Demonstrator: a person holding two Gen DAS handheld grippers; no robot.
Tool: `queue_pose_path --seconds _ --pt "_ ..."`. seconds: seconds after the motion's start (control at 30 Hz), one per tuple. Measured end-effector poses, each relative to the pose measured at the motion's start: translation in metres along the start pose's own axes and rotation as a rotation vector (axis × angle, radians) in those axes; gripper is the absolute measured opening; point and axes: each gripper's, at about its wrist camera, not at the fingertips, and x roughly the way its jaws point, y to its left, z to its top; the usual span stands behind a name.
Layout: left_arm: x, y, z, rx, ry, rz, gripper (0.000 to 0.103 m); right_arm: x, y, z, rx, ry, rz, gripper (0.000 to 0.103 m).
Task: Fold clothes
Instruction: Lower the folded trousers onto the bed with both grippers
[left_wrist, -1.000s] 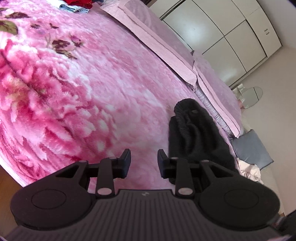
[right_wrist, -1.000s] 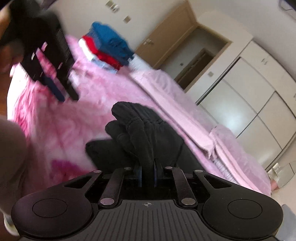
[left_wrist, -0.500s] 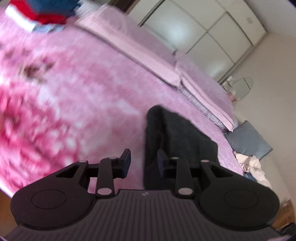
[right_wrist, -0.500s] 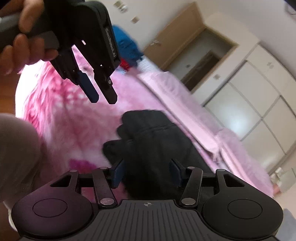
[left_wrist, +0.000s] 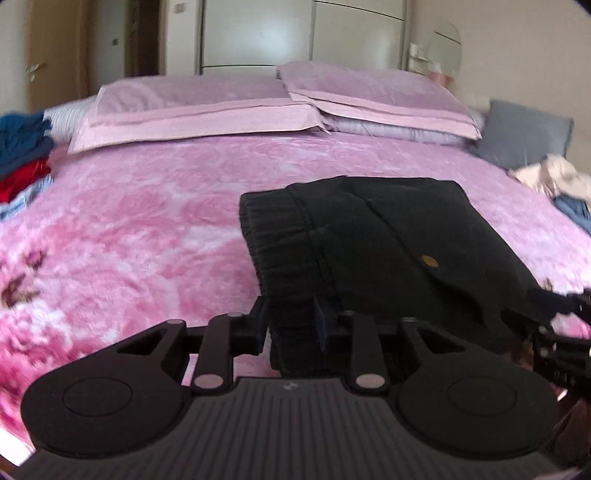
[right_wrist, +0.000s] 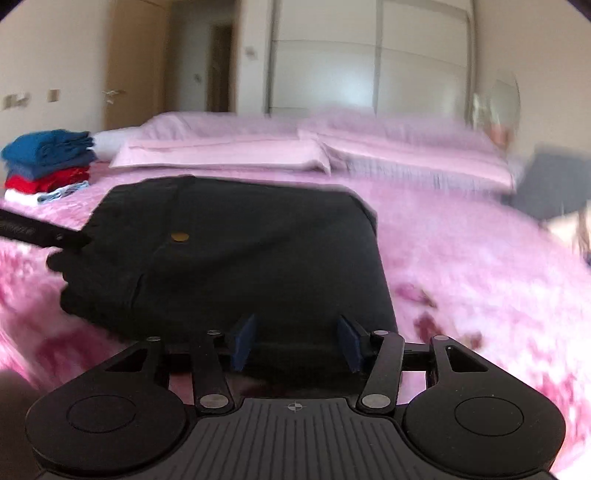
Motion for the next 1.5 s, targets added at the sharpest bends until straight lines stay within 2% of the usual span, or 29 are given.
queue_pose_path --seconds 0.17,0.2,0.27,0.3,0.33,0.37,0.43,0.5,0.6,0.67,0.73,0.77,0.83,0.9,0.97,1.1,1.27,1.5 --pt "-0.004 0.002 0.002 -0.016 -0.007 0.008 0.027 -0.012 -0.005 0.018 0.055 0.052 0.019 0.052" --pt "-0.005 0.002 0.003 -0.008 -0.008 0.012 0.027 -0.018 -0.006 0.022 0.065 0.049 0.018 0.052" --pt "-0.004 0.003 0.004 -0.018 -0.004 0.015 0.027 -0.023 -0.01 0.034 0.111 -0.022 0.045 0.051" --pt "-0.004 0.003 0.004 -0.027 -0.003 0.014 0.027 -0.021 -0.007 0.038 0.116 -0.035 0.068 0.048" --pt "-0.003 0.004 0.004 -0.033 -0.002 0.014 0.027 -0.018 -0.003 0.042 0.119 -0.046 0.09 0.034" --pt "-0.003 0.004 0.004 -0.037 -0.001 0.014 0.027 -0.015 0.0 0.045 0.122 -0.056 0.112 0.028" --pt "-0.003 0.002 0.005 -0.033 0.002 0.016 0.027 0.006 0.016 0.043 0.069 0.003 0.154 0.005" --pt "-0.004 0.003 0.006 -0.031 0.007 0.014 0.027 0.017 0.038 0.033 -0.027 0.005 0.128 0.005" --pt "-0.011 0.005 0.011 -0.056 0.008 0.005 0.025 0.006 0.042 0.04 -0.06 -0.009 0.113 0.005" --pt "-0.019 0.005 0.015 -0.075 -0.006 -0.012 0.019 -0.002 0.036 0.046 -0.019 -0.055 0.117 0.005" --pt "-0.026 0.001 0.018 -0.07 -0.024 -0.033 0.019 -0.011 0.03 0.052 0.027 -0.103 0.122 0.005" --pt "-0.026 -0.002 0.018 -0.054 -0.018 -0.045 0.019 -0.003 0.032 0.051 0.035 -0.044 0.165 0.005" --pt "-0.019 -0.009 0.018 -0.024 0.014 -0.02 0.019 0.017 0.038 0.045 0.056 0.071 0.235 0.005" --pt "-0.013 -0.014 0.018 0.0 0.047 0.017 0.019 0.015 0.042 0.042 0.018 0.034 0.219 0.005" --pt "-0.02 -0.015 0.022 -0.015 0.047 0.023 0.019 0.004 0.042 0.048 0.003 0.035 0.212 0.005" --pt "-0.041 -0.019 0.025 -0.032 0.039 0.045 0.019 -0.03 0.025 0.046 0.078 -0.008 0.213 0.005" --pt "-0.062 -0.022 0.016 -0.061 0.065 0.058 0.019 -0.054 0.012 0.03 0.152 0.05 0.147 0.006" --pt "-0.095 -0.035 0.004 -0.034 0.056 0.038 0.019 -0.091 0.001 0.019 0.219 0.093 0.102 0.006"
